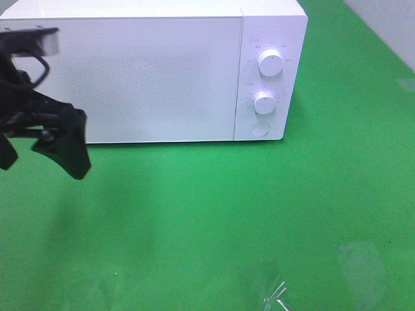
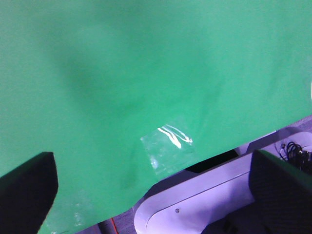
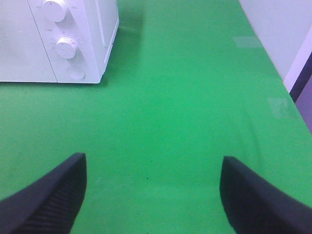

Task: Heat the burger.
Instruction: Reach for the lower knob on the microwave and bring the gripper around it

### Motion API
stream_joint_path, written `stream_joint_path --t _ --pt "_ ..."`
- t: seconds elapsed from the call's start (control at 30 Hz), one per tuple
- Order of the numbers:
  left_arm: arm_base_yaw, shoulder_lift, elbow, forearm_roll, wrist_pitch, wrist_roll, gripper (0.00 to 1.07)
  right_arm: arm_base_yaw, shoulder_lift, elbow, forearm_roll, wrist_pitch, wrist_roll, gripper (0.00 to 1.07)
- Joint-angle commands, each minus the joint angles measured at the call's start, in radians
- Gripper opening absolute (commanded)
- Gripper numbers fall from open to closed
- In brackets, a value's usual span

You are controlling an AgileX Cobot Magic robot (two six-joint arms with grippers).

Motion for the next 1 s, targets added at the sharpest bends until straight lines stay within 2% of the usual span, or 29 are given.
stream_joint_path --t 0.03,0.07,0.1,0.13,0.17,0.2,0.23,0.27,0.3,0.33,0.4,0.57,0.6,0.7,0.73,0.77,0.83,0.87,0.9,0.93,0.97,1.0 --pt "0.132 -0.076 -0.003 0.01 0.058 0.009 1.0 -0.005 -0.027 0.001 0.002 -0.001 -0.008 0.76" --pt "0.132 -0.076 -0.003 0.01 0.058 0.009 1.0 -0.005 -0.027 0.001 0.002 -0.001 -0.008 0.76" --pt "0.187 -0.11 -0.003 0.019 0.08 0.009 1.0 -0.005 -0.027 0.001 0.002 -0.001 -0.008 0.76" --pt "0.187 -0.11 -0.003 0.019 0.08 0.009 1.0 -0.005 -0.027 0.001 0.002 -0.001 -0.008 0.76" --pt "0.245 -0.138 -0.003 0.035 0.103 0.009 1.0 -0.005 -0.027 0.001 0.002 -0.001 -0.008 0.76" --pt "0.245 -0.138 -0.003 0.035 0.103 0.009 1.0 -0.005 -0.027 0.001 0.002 -0.001 -0.008 0.76" --pt "0.293 -0.168 -0.003 0.062 0.125 0.01 1.0 -0.005 -0.027 0.001 0.002 -0.001 -0.008 0.76" --pt "0.293 -0.168 -0.003 0.062 0.125 0.01 1.0 -0.005 -0.027 0.001 0.002 -0.001 -0.008 0.76" --pt "0.34 -0.2 -0.003 0.084 0.151 0.009 1.0 -0.005 -0.027 0.001 0.002 -0.001 -0.008 0.76" --pt "0.34 -0.2 -0.003 0.084 0.151 0.009 1.0 -0.005 -0.027 0.001 0.002 -0.001 -0.008 0.76" --pt "0.4 -0.251 0.005 0.072 0.158 -0.008 1.0 -0.005 -0.027 0.001 0.002 -0.001 -0.008 0.76" --pt "0.415 -0.332 0.054 0.062 0.125 -0.01 1.0 -0.005 -0.027 0.001 0.002 -0.001 -0.008 0.75" --pt "0.415 -0.376 0.096 0.062 0.119 -0.01 1.0 -0.005 -0.027 0.001 0.002 -0.001 -0.008 0.75" --pt "0.415 -0.414 0.133 0.066 0.119 -0.01 1.0 -0.005 -0.027 0.001 0.002 -0.001 -0.008 0.75" --pt "0.415 -0.453 0.182 0.071 0.117 -0.01 1.0 -0.005 -0.027 0.001 0.002 -0.001 -0.008 0.75" --pt "0.415 -0.453 0.182 0.071 0.117 -0.01 1.0 -0.005 -0.027 0.001 0.002 -0.001 -0.008 0.75" --pt "0.415 -0.514 0.253 0.072 0.104 -0.01 1.0 -0.005 -0.027 0.001 0.002 -0.001 -0.008 0.75" --pt "0.415 -0.514 0.253 0.072 0.104 -0.01 1.0 -0.005 -0.027 0.001 0.002 -0.001 -0.008 0.75" --pt "0.415 -0.561 0.3 0.067 0.092 -0.01 1.0 -0.005 -0.027 0.001 0.002 -0.001 -0.008 0.75" --pt "0.415 -0.561 0.3 0.067 0.092 -0.01 1.0 -0.005 -0.027 0.001 0.002 -0.001 -0.008 0.75" --pt "0.415 -0.609 0.353 0.057 0.081 0.0 1.0 -0.005 -0.027 0.001 0.002 -0.001 -0.008 0.75" --pt "0.415 -0.609 0.353 0.057 0.081 0.0 1.0 -0.005 -0.027 0.001 0.002 -0.001 -0.008 0.75"
